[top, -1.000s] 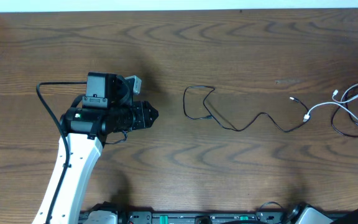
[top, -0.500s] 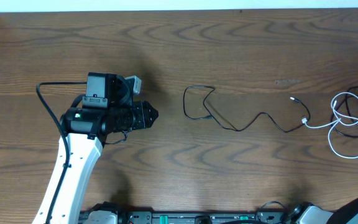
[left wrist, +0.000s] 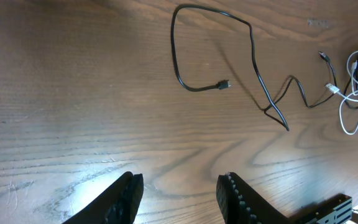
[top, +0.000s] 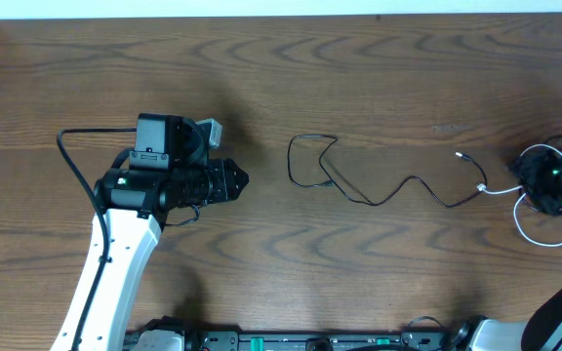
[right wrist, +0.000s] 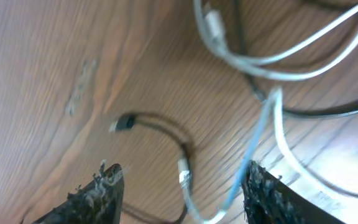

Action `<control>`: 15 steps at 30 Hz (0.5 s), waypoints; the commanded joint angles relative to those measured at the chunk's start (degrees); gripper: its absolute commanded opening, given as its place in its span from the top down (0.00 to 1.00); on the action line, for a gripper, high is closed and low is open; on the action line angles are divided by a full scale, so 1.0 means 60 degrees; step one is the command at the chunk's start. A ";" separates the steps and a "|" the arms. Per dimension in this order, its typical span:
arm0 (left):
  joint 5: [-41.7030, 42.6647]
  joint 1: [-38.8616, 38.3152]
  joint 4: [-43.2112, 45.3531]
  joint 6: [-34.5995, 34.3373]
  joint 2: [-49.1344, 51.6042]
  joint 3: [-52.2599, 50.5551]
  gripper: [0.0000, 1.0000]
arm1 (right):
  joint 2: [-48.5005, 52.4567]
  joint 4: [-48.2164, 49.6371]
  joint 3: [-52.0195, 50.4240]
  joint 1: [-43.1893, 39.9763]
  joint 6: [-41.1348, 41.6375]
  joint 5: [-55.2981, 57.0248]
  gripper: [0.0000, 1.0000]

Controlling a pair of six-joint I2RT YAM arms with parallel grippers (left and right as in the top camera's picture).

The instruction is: Untangle cables

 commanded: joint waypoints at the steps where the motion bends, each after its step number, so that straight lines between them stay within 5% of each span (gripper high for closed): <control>1: -0.0091 0.0029 -0.0036 0.0095 0.0055 0.0058 0.56 | 0.0000 -0.0062 0.0051 0.0364 -0.0124 -0.0208 0.43; 7: -0.0091 0.0029 -0.0069 0.0091 0.0055 0.0058 0.56 | 0.0007 -0.0291 -0.0022 0.0681 0.0244 0.1024 0.46; 10: -0.0091 0.0029 -0.0109 0.0095 0.0055 0.0058 0.56 | 0.0007 -0.0317 -0.0208 0.0732 0.0459 0.1399 0.67; 15: -0.0091 0.0029 -0.0131 0.0091 0.0055 0.0058 0.56 | 0.0007 -0.0124 -0.0255 0.0732 0.0514 0.1628 0.81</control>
